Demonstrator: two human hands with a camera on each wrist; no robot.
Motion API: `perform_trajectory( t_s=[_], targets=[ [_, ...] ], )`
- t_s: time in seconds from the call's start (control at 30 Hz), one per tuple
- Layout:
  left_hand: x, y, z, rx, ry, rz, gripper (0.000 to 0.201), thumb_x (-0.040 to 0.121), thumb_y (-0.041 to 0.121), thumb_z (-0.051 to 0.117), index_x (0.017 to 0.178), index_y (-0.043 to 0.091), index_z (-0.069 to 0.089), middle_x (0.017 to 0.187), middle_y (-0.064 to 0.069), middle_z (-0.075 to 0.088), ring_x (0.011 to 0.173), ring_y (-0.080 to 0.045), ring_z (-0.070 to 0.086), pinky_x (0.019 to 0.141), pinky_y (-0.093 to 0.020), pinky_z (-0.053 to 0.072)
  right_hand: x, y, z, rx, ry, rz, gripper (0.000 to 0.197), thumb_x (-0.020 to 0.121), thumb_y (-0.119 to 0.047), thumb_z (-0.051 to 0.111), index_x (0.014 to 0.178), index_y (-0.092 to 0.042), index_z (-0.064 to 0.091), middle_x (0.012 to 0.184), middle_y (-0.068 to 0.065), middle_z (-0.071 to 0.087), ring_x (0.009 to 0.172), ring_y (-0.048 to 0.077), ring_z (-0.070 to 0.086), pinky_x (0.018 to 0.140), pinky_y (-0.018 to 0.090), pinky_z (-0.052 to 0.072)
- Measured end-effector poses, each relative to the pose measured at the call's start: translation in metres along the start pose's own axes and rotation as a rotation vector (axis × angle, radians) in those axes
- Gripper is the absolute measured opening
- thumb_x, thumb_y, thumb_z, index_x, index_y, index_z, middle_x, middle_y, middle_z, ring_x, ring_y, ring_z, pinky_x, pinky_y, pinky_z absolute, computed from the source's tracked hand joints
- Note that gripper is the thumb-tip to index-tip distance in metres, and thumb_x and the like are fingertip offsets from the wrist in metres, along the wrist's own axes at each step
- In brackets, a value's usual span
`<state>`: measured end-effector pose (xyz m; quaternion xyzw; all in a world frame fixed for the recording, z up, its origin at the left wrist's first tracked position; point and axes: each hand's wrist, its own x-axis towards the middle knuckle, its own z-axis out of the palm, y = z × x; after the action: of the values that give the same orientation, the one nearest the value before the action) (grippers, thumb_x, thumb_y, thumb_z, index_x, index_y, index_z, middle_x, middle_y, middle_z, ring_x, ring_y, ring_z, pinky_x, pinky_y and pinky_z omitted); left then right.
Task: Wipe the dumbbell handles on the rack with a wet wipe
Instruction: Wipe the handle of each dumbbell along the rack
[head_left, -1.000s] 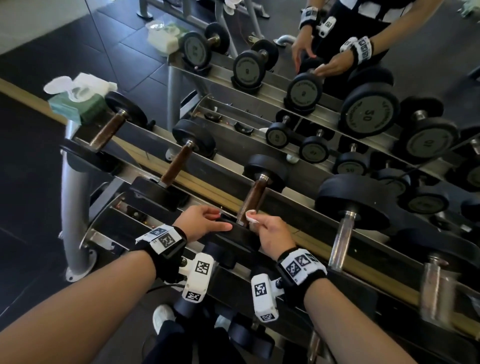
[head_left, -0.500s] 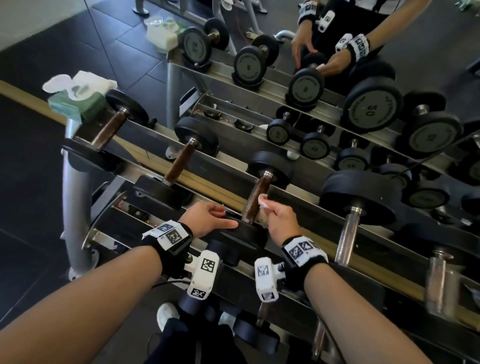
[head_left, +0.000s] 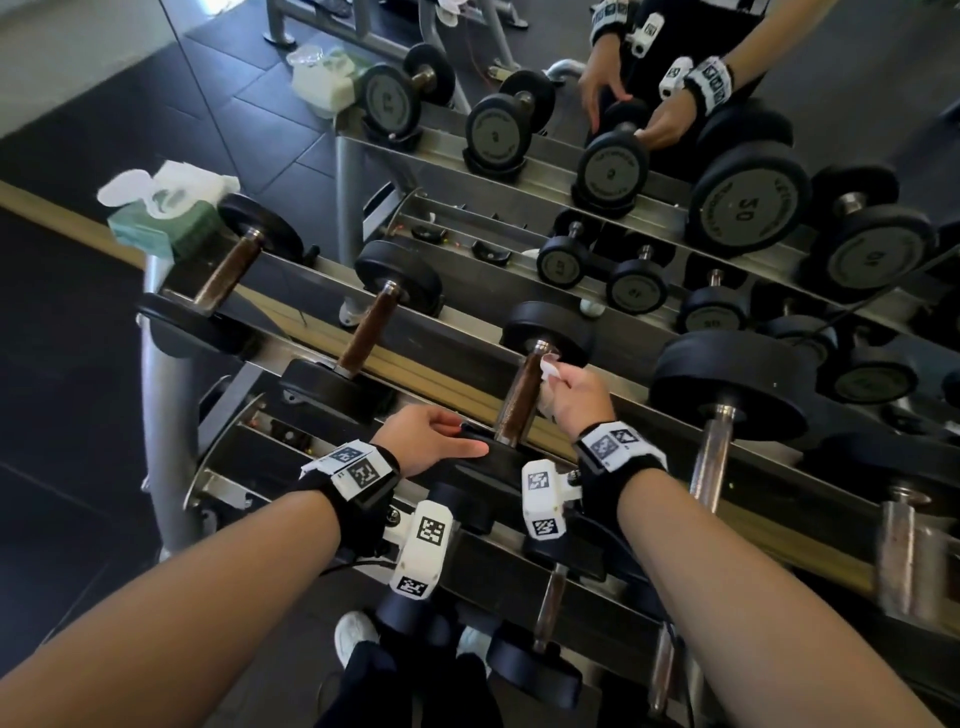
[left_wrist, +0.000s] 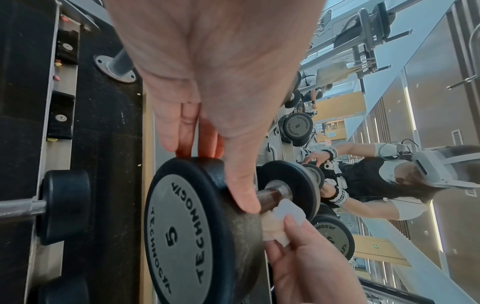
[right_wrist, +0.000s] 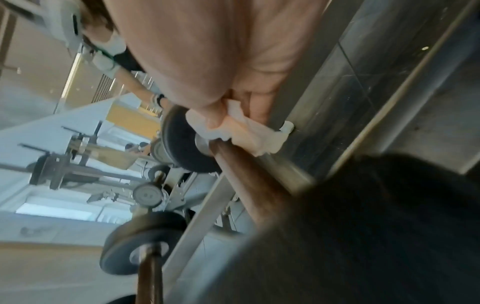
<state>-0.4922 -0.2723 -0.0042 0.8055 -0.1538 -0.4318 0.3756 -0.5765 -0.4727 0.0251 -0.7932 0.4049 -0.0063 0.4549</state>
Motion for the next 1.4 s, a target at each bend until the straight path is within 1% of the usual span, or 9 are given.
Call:
perform_trajectory(
  t_s=[0.2, 0.43, 0.6, 0.7, 0.8, 0.97, 1.1, 1.27, 1.4],
  targets=[
    [0.004, -0.005, -0.002, -0.012, -0.018, -0.010, 0.067, 0.062, 0.051, 0.086, 0.121, 0.028, 0.062, 0.114, 0.012, 0.068, 0.104, -0.004, 0.063, 0.098, -0.034, 0.051, -0.031, 0.015, 0.009, -0.155, -0.030, -0.135, 0.033, 0.104, -0.023, 0.048, 0.132, -0.028, 0.063, 0.125, 0.002, 0.066, 0.118, 0.021, 0.059, 0.097, 0.018, 0.036],
    [0.002, 0.001, -0.001, 0.030, -0.005, -0.023, 0.066, 0.063, 0.052, 0.084, 0.120, 0.028, 0.063, 0.111, 0.012, 0.068, 0.104, -0.006, 0.062, 0.098, -0.033, 0.049, -0.027, 0.005, -0.024, -0.289, -0.363, -0.152, 0.021, 0.098, -0.021, 0.059, 0.110, -0.023, 0.076, 0.103, 0.000, 0.074, 0.100, 0.015, 0.067, 0.094, 0.029, 0.050],
    [-0.001, 0.004, -0.002, 0.050, -0.017, -0.018, 0.064, 0.068, 0.050, 0.082, 0.124, 0.026, 0.061, 0.117, 0.009, 0.067, 0.108, -0.008, 0.061, 0.100, -0.034, 0.049, -0.007, -0.008, -0.032, -0.153, 0.070, -0.209, 0.030, 0.097, -0.010, 0.052, 0.114, -0.020, 0.075, 0.098, 0.004, 0.073, 0.093, 0.017, 0.062, 0.091, 0.026, 0.045],
    [-0.001, 0.003, -0.002, 0.038, -0.007, -0.019, 0.066, 0.067, 0.051, 0.083, 0.124, 0.027, 0.061, 0.118, 0.009, 0.067, 0.107, -0.008, 0.061, 0.100, -0.035, 0.050, -0.007, -0.009, -0.012, -0.196, 0.017, -0.183, 0.031, 0.101, -0.014, 0.047, 0.122, -0.019, 0.070, 0.105, 0.008, 0.071, 0.099, 0.023, 0.064, 0.087, 0.022, 0.041],
    [-0.001, 0.002, -0.001, 0.009, -0.011, -0.013, 0.065, 0.066, 0.049, 0.084, 0.123, 0.026, 0.061, 0.119, 0.008, 0.067, 0.107, -0.008, 0.062, 0.100, -0.038, 0.050, -0.020, 0.003, 0.010, -0.246, -0.002, -0.140, 0.035, 0.104, -0.018, 0.043, 0.134, -0.021, 0.060, 0.117, 0.009, 0.067, 0.112, 0.027, 0.061, 0.101, 0.031, 0.045],
    [-0.003, 0.002, -0.002, -0.016, -0.025, 0.004, 0.066, 0.068, 0.046, 0.084, 0.125, 0.024, 0.061, 0.123, 0.005, 0.066, 0.111, -0.010, 0.061, 0.102, -0.040, 0.049, -0.043, 0.024, 0.015, -0.222, -0.036, -0.139, 0.035, 0.103, -0.020, 0.048, 0.134, -0.029, 0.061, 0.118, 0.001, 0.066, 0.110, 0.019, 0.060, 0.096, 0.018, 0.035],
    [-0.003, 0.004, -0.002, -0.028, -0.024, -0.017, 0.064, 0.068, 0.043, 0.085, 0.124, 0.022, 0.062, 0.119, 0.004, 0.068, 0.110, -0.012, 0.062, 0.103, -0.041, 0.049, -0.046, 0.028, 0.009, -0.147, -0.160, -0.122, 0.029, 0.102, -0.023, 0.051, 0.125, -0.028, 0.067, 0.119, -0.003, 0.066, 0.103, 0.010, 0.058, 0.094, 0.021, 0.041],
    [-0.004, 0.007, -0.002, -0.027, -0.025, -0.025, 0.061, 0.068, 0.043, 0.084, 0.122, 0.024, 0.063, 0.114, 0.006, 0.068, 0.106, -0.011, 0.063, 0.100, -0.039, 0.050, -0.036, 0.026, -0.015, 0.084, -0.358, -0.035, 0.019, 0.098, -0.019, 0.058, 0.104, -0.019, 0.076, 0.093, 0.002, 0.071, 0.090, 0.018, 0.063, 0.086, 0.036, 0.048],
    [-0.007, 0.004, 0.000, -0.036, -0.019, -0.012, 0.061, 0.070, 0.045, 0.083, 0.123, 0.026, 0.061, 0.116, 0.008, 0.067, 0.109, -0.009, 0.061, 0.102, -0.035, 0.048, -0.016, 0.006, -0.035, 0.060, -0.302, -0.110, 0.023, 0.101, -0.012, 0.051, 0.104, -0.025, 0.070, 0.101, 0.003, 0.069, 0.107, 0.028, 0.063, 0.097, 0.044, 0.049]
  ],
)
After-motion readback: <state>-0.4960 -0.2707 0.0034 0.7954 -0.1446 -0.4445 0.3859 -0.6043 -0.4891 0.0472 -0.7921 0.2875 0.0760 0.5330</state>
